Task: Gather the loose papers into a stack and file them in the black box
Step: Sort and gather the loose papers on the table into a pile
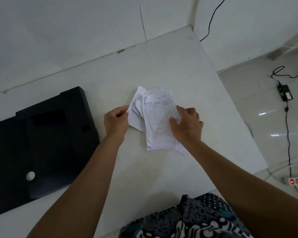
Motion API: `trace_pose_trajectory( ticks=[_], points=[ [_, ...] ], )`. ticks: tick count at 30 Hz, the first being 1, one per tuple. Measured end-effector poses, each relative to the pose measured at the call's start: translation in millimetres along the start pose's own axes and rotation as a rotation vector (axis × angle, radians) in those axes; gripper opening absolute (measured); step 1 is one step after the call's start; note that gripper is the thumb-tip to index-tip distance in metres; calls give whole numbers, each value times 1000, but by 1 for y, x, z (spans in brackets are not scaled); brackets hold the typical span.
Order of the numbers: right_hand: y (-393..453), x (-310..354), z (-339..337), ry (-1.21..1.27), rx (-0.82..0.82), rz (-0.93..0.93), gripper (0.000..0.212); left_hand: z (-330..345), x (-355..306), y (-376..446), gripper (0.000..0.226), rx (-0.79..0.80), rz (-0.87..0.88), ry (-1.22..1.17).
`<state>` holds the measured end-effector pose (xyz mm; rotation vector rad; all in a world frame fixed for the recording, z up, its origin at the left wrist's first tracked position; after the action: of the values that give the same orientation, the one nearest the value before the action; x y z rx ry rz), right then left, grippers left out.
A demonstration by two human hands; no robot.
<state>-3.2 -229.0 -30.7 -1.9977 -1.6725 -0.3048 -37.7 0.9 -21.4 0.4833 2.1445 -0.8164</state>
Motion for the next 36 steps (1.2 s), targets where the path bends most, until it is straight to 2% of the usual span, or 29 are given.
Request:
trace_pose_trajectory(
  ticks=[5, 12, 16, 19, 20, 22, 24, 28, 32, 36],
  points=[
    [-3, 2, 0, -3, -20, -19, 48, 6, -15, 20, 30, 132, -30, 75],
    [-4, 2, 1, 49, -23, 30, 49, 5, 3, -1, 23, 177, -156, 70],
    [-10, -2, 0, 3, -80, 92, 49, 4, 22, -19, 23, 208, -127, 122],
    [-22, -6, 1, -36, -101, 111, 51, 5, 26, -36, 10, 283, -69, 218],
    [-25, -6, 2, -30, -95, 113, 51, 5, 22, -41, 15, 261, -23, 264],
    [-25, -8, 0, -21, -117, 147, 52, 4, 10, -46, 28, 114, 83, 327],
    [-24, -6, -2, -29, -128, 152, 53, 8, -1, -49, 32, 48, 130, 317],
    [-25, 4, 2, 26, -4, 11, 49, 26, -11, -62, 39, 153, 131, 324],
    [-23, -13, -15, 61, -69, 191, 56, 23, -3, -63, 35, 81, 63, 289],
    [-17, -6, -13, 179, 71, 223, 62, 36, -3, -70, 23, 124, -48, 213]
  ],
)
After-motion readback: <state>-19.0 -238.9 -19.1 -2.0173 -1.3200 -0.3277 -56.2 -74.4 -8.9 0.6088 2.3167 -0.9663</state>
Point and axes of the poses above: each hand's wrist, its own y-axis towards the middle knuckle, its own z-axis out of the palm, x = y × z, the point moved 3 cm from there along y, towards the middle knuckle, and after that the axes turned 7 degrees about -x, right-handed, at the moved point
